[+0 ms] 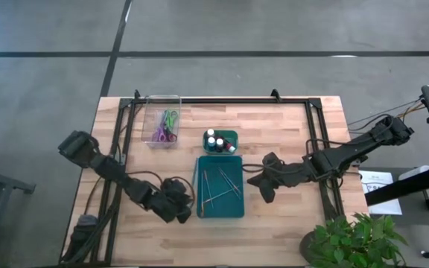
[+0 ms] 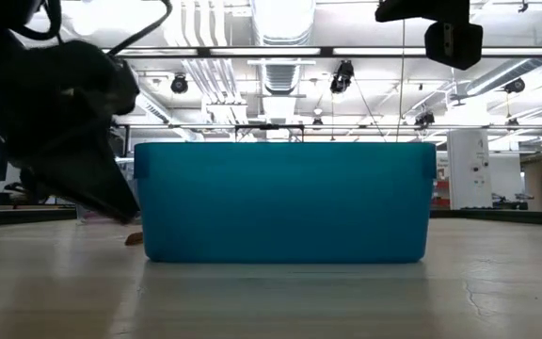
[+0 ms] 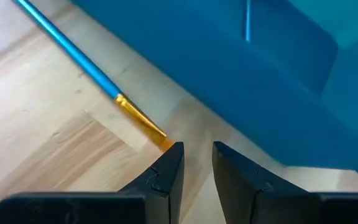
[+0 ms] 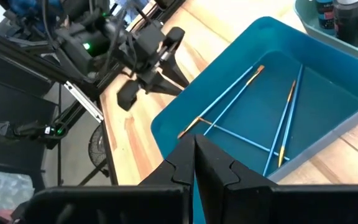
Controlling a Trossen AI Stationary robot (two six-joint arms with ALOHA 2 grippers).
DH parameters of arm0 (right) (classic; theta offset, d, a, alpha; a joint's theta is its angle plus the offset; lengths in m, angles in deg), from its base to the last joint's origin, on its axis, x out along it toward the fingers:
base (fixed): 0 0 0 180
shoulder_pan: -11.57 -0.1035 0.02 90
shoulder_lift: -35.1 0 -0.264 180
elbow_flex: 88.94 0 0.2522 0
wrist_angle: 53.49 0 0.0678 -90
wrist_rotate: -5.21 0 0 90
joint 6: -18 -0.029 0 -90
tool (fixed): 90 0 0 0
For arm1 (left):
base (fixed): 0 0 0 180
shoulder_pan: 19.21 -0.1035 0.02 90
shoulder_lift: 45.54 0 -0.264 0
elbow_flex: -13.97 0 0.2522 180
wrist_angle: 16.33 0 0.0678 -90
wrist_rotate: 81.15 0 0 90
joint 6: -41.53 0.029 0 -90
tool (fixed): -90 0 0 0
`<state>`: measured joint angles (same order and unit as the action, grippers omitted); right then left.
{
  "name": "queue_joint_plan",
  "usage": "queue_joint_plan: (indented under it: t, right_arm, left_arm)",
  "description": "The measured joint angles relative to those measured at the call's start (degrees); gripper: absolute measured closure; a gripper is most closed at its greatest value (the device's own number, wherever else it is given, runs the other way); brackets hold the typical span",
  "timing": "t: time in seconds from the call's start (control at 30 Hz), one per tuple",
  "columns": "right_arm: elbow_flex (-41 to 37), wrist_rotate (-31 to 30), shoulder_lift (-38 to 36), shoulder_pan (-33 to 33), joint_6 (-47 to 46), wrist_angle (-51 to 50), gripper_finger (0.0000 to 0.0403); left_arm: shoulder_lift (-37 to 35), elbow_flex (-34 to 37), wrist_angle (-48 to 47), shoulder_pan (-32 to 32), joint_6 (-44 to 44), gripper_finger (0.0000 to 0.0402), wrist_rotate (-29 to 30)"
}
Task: Pick & Place Paint Supplies
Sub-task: Put the blue paintbrush into the blue bin
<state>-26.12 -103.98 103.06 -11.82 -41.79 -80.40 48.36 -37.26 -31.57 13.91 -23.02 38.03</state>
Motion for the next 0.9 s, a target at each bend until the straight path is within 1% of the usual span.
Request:
queue_joint_plan:
  t: [0.1, 0.2, 0.37, 0.47, 0.57, 0.73, 0.9]
  right_arm:
    - [0.0, 0.1, 0.0, -0.3, 0.0, 0.0, 0.0394]
    - [0.0, 0.4, 0.0, -0.5, 0.0, -0.1, 0.0394]
    - [0.0, 1.4, 0.0, -0.8, 0.0, -0.3, 0.0394]
    - [0.0, 1.6, 0.0, -1.0, 0.0, -0.7, 0.0394]
    - [0.0, 1.7, 0.0, -1.0, 0.0, -1.9, 0.0394]
    - [0.0, 1.7, -0.1, -1.0, 0.3, -2.1, 0.0394]
    - [0.0, 1.7, -0.1, -1.0, 0.4, -2.5, 0.0394]
  left_arm:
    - [3.3, -2.4, 0.0, 0.0, 0.7, 0.0308, 1.4]
    - [6.1, -5.3, -1.3, 0.0, 1.9, 0.0308, 1.3]
    - [10.1, -10.9, -11.6, 0.0, -2.0, 0.0309, 1.8]
    - [11.3, -13.6, -15.7, 0.1, -2.4, 0.0309, 3.1]
    - [11.6, -14.4, -17.5, 0.0, -3.7, 0.0309, 3.9]
    - [11.2, -13.6, -19.9, 0.3, -8.2, 0.0309, 3.8]
    - [10.1, -12.9, -21.5, 0.5, -9.7, 0.0309, 2.9]
